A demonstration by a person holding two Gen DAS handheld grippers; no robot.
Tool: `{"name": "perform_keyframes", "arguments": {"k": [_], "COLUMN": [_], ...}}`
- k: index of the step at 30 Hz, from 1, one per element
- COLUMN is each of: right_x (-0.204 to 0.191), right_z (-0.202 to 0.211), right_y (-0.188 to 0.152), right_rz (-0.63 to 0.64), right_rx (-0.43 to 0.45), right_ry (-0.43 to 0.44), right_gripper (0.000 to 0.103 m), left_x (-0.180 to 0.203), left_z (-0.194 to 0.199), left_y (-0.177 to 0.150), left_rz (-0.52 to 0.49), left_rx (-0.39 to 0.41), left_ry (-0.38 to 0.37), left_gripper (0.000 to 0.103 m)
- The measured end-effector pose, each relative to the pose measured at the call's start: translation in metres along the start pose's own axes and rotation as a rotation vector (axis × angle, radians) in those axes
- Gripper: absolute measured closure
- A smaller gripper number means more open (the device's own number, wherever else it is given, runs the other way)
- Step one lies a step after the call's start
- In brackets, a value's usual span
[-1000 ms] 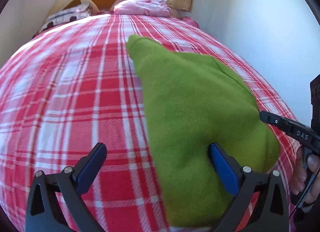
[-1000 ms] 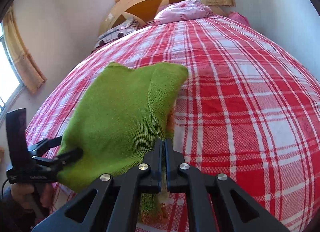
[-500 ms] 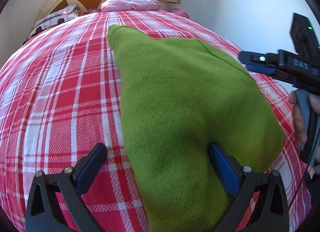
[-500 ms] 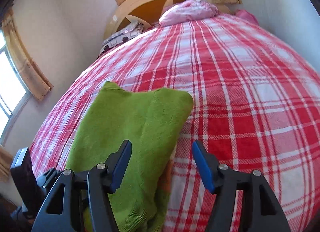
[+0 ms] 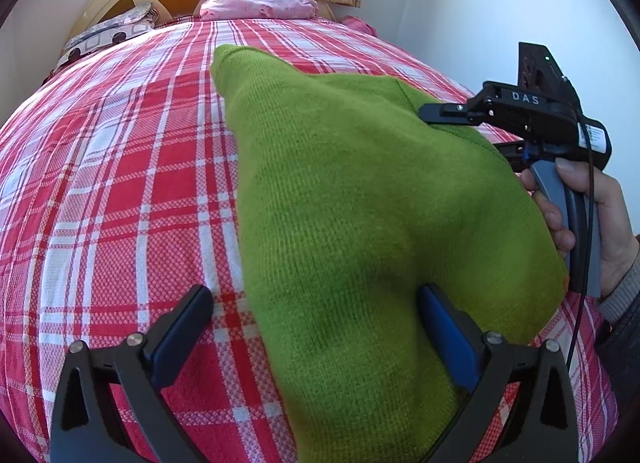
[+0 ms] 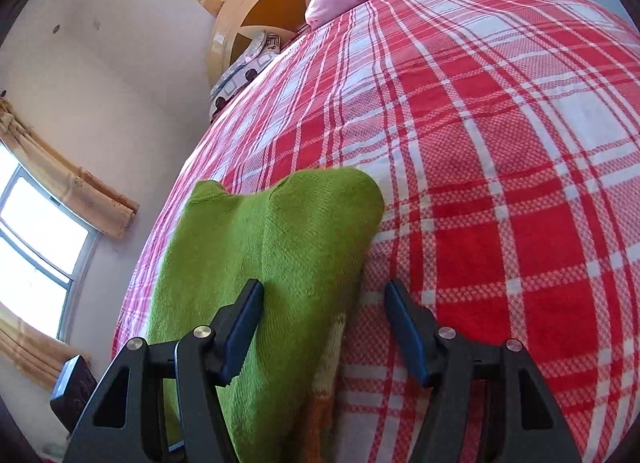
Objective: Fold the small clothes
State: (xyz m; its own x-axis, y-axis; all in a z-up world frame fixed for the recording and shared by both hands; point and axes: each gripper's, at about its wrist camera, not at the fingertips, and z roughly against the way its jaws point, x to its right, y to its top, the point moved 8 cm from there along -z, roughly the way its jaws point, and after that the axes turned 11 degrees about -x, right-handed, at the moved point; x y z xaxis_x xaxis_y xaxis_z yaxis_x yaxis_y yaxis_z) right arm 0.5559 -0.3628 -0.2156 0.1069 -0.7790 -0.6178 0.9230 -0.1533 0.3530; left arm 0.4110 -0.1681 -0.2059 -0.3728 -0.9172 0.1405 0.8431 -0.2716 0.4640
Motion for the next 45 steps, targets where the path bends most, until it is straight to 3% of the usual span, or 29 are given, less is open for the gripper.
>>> {"name": "perform_keyframes", "arguments": {"k": [15,22,31,35,45], "right_x": [-0.004,-0.008,-0.008,-0.013,-0.027], "right_z": [-0.027,-0.024,-0.022,-0.021,0.001], "right_y": [0.015,0.01,0.009,0.006,-0.001], "right_rz": [0.017,0.064,0.057,0.068,0.089], "right_rx": [-0.046,-0.006,-0.005,0.01,0.087], "right_ry": [0.105,0.067,0.026,-0.059,-0.13], "right_gripper": [0.065,0.067,0.067,0.07,0.077], "left_x": [0.002,0.002,0.01,0.011,0.004], "left_z": [-0.005,-0.005,-0.005,-0.002,0.013], "left_y": [0.005,0.008,0.007,0.007,0.003], "left_rz": [-0.005,-0.01,-0.053,-0.058,-0.023], "left_rx": [-0.004,0.001,-0.001,-0.008,0.001], "left_ry": [-0.03,-0.047,-0.077,-0.082,-0.091], "left_gripper": [0.0,0.0,0.01,0.02,0.057]}}
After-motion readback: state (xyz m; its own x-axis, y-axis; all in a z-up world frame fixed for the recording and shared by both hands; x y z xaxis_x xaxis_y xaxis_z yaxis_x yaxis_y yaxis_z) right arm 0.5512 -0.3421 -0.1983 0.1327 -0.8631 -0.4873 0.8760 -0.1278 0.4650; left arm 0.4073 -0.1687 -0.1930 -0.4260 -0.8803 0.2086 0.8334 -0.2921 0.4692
